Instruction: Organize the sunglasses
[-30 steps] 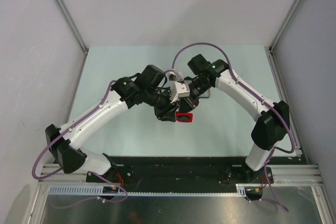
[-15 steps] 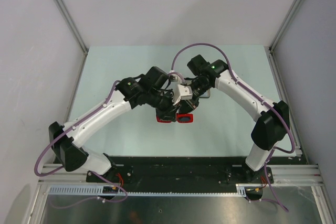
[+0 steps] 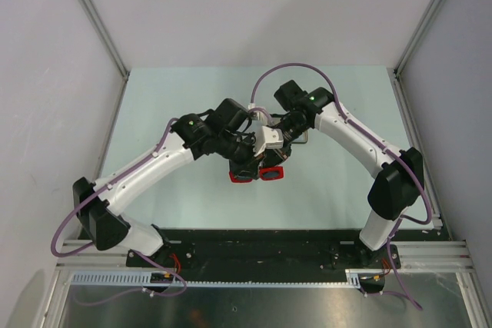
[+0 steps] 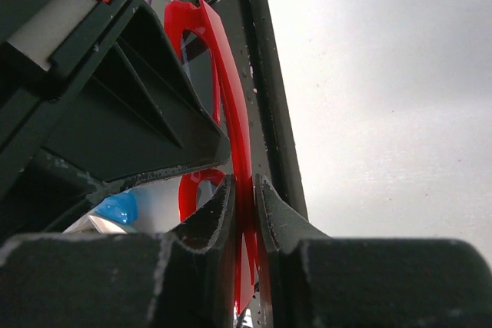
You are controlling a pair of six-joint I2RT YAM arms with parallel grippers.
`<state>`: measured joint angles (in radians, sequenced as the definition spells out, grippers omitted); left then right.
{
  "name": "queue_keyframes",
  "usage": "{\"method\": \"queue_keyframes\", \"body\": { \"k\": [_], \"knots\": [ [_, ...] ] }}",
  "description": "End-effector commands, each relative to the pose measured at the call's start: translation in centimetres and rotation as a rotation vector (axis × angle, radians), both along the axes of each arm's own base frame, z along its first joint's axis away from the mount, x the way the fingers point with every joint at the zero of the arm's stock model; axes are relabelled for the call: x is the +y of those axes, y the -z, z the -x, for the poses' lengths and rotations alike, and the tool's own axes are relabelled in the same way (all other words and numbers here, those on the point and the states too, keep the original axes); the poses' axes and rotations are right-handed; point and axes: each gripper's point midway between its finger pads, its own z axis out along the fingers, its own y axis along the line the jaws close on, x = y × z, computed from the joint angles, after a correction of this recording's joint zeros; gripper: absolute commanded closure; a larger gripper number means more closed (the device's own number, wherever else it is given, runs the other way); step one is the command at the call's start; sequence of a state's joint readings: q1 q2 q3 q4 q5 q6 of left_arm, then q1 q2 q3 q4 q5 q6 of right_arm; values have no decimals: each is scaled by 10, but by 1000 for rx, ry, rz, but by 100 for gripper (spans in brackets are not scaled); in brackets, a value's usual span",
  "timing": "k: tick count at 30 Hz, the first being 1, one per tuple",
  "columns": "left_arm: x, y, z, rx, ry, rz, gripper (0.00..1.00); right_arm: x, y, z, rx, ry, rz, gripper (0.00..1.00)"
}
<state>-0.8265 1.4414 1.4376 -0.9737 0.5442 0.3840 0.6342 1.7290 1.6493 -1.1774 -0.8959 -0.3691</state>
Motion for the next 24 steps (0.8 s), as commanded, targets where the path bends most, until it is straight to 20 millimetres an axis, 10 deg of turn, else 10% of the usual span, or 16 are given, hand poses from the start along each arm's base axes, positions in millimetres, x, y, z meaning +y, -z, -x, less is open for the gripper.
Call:
{"method": "queue_keyframes", "body": {
  "k": [1, 8, 17, 24],
  "knots": [
    [0, -2, -5, -31, 14, -16, 100, 5, -18, 0, 7, 13, -53, 96],
    [0, -9, -6, -52, 11, -2, 100, -3, -30, -19, -34, 78, -74, 44],
    [5, -8, -20, -95, -34, -25, 100, -17, -39, -42, -95, 193, -59, 35],
    [16, -19, -51, -142, -171, 5, 100, -98, -44, -148, -48, 812, -39, 29]
  ]
}}
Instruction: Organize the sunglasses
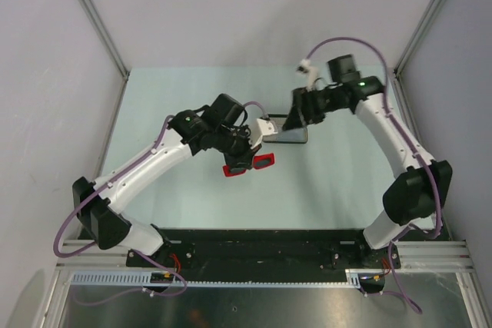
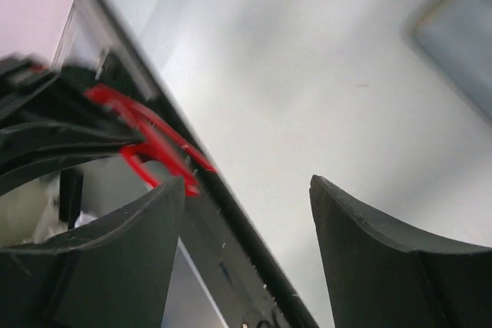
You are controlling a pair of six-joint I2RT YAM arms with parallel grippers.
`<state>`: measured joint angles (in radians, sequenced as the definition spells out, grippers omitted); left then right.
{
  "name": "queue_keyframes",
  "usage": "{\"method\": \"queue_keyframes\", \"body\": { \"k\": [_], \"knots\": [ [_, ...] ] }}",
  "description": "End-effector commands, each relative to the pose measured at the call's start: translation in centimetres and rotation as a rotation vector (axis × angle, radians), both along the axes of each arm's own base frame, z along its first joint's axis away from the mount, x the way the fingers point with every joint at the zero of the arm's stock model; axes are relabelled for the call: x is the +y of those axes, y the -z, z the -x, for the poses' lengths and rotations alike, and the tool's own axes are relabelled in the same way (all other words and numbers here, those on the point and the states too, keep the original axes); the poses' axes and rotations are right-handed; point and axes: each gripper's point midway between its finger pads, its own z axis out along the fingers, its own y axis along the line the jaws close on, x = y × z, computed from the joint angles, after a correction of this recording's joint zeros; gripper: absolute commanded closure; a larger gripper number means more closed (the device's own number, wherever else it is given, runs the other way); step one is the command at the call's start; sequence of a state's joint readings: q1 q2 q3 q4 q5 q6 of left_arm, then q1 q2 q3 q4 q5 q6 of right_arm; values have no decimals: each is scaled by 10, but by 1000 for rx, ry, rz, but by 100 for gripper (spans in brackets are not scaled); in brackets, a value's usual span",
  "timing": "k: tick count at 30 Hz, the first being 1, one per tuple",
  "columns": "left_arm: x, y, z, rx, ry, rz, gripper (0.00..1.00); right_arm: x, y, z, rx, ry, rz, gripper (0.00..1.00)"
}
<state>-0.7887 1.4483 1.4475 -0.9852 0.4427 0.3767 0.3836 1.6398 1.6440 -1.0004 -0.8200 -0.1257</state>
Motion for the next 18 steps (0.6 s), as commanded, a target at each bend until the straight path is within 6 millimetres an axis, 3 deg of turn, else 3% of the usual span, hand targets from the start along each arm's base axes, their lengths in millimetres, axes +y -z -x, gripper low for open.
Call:
{"method": "queue_keyframes", "body": {
  "k": [1, 3, 4, 6, 7, 9, 14, 18],
  "knots": [
    [2, -27, -30, -103, -85, 71, 100, -66, -6, -77, 5, 497, 7, 29],
    [3, -30, -40, -129, -141, 73, 99, -79, 9, -88, 59, 654, 42, 30],
    [4, -30, -45, -135, -166, 73, 100, -95, 26, -98, 51, 772, 100, 30],
    [4, -33, -57, -146, -236, 73, 100, -100, 37, -101, 132, 932, 82, 30],
    [7, -32, -64, -156, -277, 62, 100, -105, 55, -102, 154, 1000, 94, 30],
    [5, -34, -74, -153, -342, 80, 100, -104, 64, -100, 183, 1077, 81, 34],
    [-8, -42, -79, -119, -405, 155, 99, -105, 111, -105, 351, 1301, 92, 44],
    [-16, -45, -78, -91, -401, 188, 100, -108, 130, -124, 388, 1423, 47, 60]
  ]
}}
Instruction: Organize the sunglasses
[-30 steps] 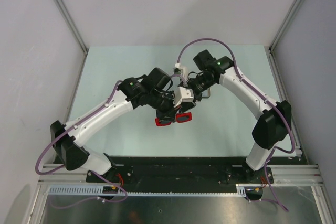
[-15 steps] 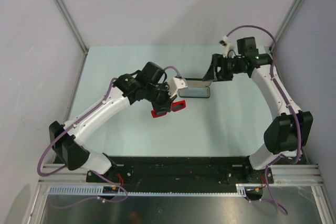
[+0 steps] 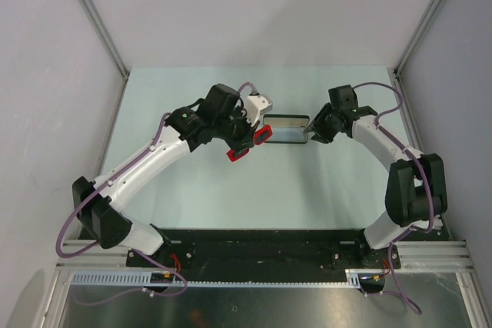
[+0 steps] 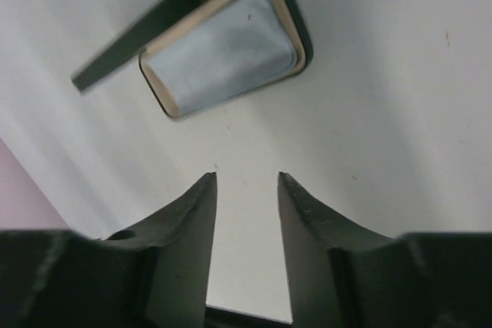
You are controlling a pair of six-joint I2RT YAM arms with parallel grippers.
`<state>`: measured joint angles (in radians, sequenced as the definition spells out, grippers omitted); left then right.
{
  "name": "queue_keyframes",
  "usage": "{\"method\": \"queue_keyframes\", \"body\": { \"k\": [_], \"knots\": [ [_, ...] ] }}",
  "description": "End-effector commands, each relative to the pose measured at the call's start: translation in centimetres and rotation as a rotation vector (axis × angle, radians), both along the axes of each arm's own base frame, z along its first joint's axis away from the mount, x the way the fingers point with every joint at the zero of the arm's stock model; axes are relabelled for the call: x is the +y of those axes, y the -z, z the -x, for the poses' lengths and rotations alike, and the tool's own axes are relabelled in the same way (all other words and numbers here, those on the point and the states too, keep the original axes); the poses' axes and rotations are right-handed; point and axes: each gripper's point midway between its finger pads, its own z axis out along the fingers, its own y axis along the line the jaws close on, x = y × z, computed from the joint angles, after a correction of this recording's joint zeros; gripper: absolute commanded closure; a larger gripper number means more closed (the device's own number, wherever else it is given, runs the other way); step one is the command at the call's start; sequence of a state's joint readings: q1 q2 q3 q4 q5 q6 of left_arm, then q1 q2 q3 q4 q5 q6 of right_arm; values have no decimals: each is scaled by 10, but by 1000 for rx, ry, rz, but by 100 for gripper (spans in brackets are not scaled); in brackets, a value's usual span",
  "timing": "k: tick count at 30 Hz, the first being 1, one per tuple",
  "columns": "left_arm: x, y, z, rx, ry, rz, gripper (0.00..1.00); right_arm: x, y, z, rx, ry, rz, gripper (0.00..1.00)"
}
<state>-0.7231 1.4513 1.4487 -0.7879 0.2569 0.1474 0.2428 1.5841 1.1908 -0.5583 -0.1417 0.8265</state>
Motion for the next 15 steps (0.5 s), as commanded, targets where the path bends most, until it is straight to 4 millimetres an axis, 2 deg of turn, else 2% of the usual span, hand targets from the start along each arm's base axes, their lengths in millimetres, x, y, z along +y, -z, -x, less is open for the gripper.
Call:
{"method": "queue_keyframes", "body": {
  "k": [1, 2, 4, 8, 10, 15],
  "knots": [
    [-18, -26, -12, -12, -49, 116, 99, -5, 5, -48, -77, 253, -62, 62],
    [-18, -26, -11, -5, -48, 121, 100, -5, 7, -52, -76, 266, -64, 64],
    [-17, -26, -11, -8, -52, 120, 100, -9, 26, -56, -55, 282, -22, 67],
    [-15, -27, -12, -15, -64, 118, 100, -18, 65, -48, 28, 254, 78, 67],
    [-14, -28, -12, -20, -68, 118, 100, -15, 78, -46, 39, 224, 116, 66],
    [-17, -26, -11, -14, -50, 120, 100, -14, 84, -58, -4, 204, 141, 66]
  ]
}}
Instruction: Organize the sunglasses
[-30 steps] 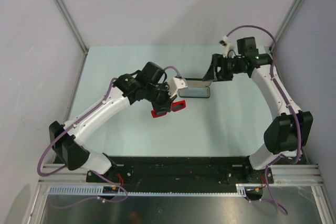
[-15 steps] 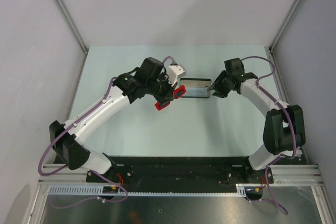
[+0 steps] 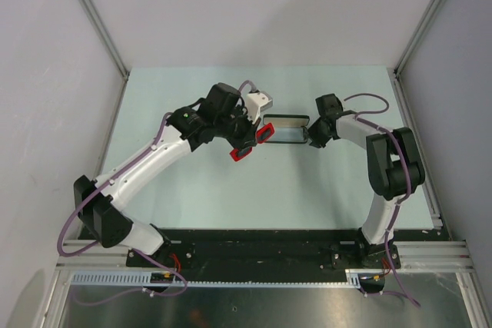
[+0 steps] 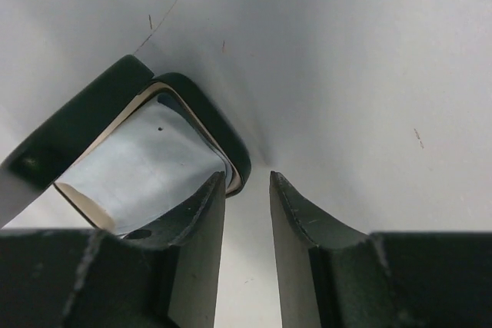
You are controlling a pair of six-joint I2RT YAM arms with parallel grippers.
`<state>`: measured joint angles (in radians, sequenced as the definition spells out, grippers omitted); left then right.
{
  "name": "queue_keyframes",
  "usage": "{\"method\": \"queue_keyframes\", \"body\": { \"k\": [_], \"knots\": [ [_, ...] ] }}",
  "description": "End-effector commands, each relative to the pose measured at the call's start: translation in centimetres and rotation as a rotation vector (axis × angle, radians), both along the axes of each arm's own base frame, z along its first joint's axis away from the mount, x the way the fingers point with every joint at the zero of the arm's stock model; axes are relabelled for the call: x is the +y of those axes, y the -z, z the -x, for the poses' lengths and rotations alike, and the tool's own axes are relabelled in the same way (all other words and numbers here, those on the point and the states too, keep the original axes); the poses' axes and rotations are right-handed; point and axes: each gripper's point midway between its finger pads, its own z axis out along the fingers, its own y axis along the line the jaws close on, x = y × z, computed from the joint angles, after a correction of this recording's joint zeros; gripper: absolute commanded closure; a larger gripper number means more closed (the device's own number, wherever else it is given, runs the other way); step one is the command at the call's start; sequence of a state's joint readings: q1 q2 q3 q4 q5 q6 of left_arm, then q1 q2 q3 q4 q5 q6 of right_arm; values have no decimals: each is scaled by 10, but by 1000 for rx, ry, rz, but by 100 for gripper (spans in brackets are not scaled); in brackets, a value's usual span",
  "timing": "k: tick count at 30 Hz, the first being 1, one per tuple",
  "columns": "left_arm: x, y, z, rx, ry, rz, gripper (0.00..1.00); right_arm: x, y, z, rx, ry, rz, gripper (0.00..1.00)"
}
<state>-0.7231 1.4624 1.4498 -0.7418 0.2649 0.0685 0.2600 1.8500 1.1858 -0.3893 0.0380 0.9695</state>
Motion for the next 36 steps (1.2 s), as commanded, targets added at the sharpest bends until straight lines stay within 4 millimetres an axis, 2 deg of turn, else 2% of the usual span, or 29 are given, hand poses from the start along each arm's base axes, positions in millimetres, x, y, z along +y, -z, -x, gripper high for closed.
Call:
{"method": "queue_keyframes", "body": {
  "k": [1, 7, 16, 19, 20, 23, 31, 34, 36],
  "knots": [
    [-7, -22, -7, -43, -3, 63, 100, -4, -7, -22, -96, 3, 53, 66],
    [-7, -23, -8, -56, 6, 58, 99, -11, 3, -25, -80, -1, 79, 68],
    [-7, -19, -9, -57, 11, 47, 100, -9, 21, -20, -37, -45, 109, 77],
    [-7, -20, -9, -60, 10, 48, 100, -8, 20, -22, -46, -72, 120, 83],
    [-7, -20, -9, -61, 10, 47, 100, -6, 20, -23, -51, -85, 123, 89],
    [-6, -21, -10, -66, 7, 47, 100, 2, 19, -26, -72, -191, 134, 100],
    [-2, -24, -11, -82, -4, 43, 100, 6, 19, -28, -102, -418, 232, 100],
    [1, -26, -14, -85, -26, 43, 100, 13, 16, -29, -135, -523, 261, 100],
    [4, -26, -17, -83, -41, 46, 100, 24, 13, -28, -155, -589, 268, 100]
  ]
}}
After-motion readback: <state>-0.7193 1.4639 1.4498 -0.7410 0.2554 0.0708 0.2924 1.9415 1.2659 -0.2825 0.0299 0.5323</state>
